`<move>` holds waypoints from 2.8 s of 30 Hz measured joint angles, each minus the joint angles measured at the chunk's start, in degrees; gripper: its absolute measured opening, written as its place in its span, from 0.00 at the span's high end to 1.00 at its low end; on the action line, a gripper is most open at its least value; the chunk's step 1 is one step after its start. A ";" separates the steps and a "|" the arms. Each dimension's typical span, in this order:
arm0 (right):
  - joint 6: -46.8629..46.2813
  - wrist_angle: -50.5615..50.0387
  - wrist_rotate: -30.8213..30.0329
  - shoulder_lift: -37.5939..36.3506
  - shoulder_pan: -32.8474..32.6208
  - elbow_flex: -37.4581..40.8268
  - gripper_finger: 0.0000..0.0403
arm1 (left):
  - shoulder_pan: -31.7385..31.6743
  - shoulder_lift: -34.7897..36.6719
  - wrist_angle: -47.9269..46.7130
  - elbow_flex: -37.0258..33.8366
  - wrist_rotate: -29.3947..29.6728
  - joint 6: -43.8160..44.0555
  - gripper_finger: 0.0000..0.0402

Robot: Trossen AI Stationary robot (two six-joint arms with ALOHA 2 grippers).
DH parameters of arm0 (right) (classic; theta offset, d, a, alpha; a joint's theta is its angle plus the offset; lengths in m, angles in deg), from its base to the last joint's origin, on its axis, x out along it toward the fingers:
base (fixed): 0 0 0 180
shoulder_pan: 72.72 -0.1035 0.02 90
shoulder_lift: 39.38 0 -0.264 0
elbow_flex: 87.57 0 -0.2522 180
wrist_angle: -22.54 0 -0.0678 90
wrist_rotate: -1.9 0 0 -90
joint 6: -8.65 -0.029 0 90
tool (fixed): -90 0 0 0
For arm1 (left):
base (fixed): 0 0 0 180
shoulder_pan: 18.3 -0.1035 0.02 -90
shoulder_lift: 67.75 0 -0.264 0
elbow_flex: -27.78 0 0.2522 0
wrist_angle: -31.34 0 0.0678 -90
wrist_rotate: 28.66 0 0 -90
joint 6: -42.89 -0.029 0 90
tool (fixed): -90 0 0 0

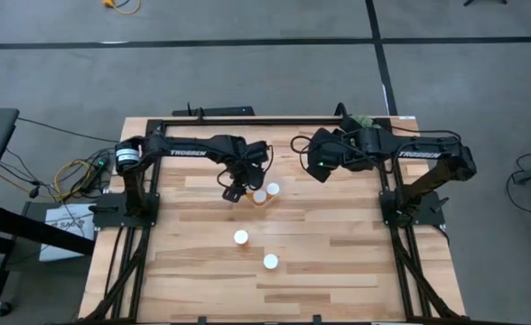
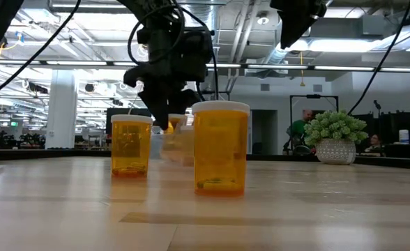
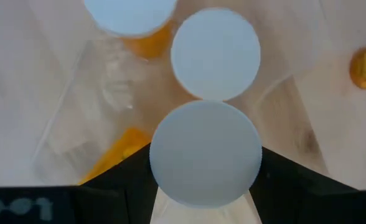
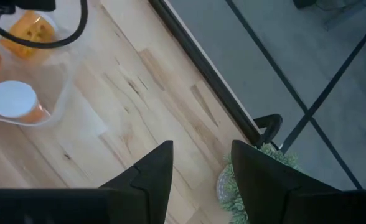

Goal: Pick and place pill bottles into a basket
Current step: Put the bottom left orange medicine bottle into the transparent bin, then put the bottom orange medicine bottle into the transparent bin

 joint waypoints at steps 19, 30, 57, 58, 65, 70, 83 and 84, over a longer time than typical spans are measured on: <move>0.12 0.37 1.44 0.00 -0.10 0.00 0.62 | 0.68 -0.91 -2.14 0.01 -2.15 -0.18 0.49; 0.07 0.37 1.46 0.00 -0.10 0.00 0.62 | 0.70 -0.91 -2.32 0.01 -2.13 -0.40 0.49; 0.07 0.39 1.41 0.00 -0.10 0.00 0.62 | 0.70 -0.83 -8.56 1.32 2.00 -1.13 0.34; 0.09 0.39 1.41 0.00 -0.10 0.00 0.62 | 0.69 -0.82 -9.53 2.03 2.00 -1.33 0.34; 1.10 1.24 1.35 0.00 -0.10 0.00 0.62 | -0.66 -0.82 -17.02 10.58 0.08 -1.90 0.34; 1.52 2.09 0.91 -0.01 -0.89 0.00 0.62 | -2.64 1.07 -23.62 18.09 -6.19 0.15 0.34; 2.34 8.88 0.26 -4.08 -7.51 0.00 0.62 | -3.05 28.06 -9.57 16.52 -9.50 19.81 0.34; 3.02 9.72 1.41 -4.29 -7.89 0.00 0.62 | -2.36 30.41 -7.64 15.10 -8.33 21.40 0.34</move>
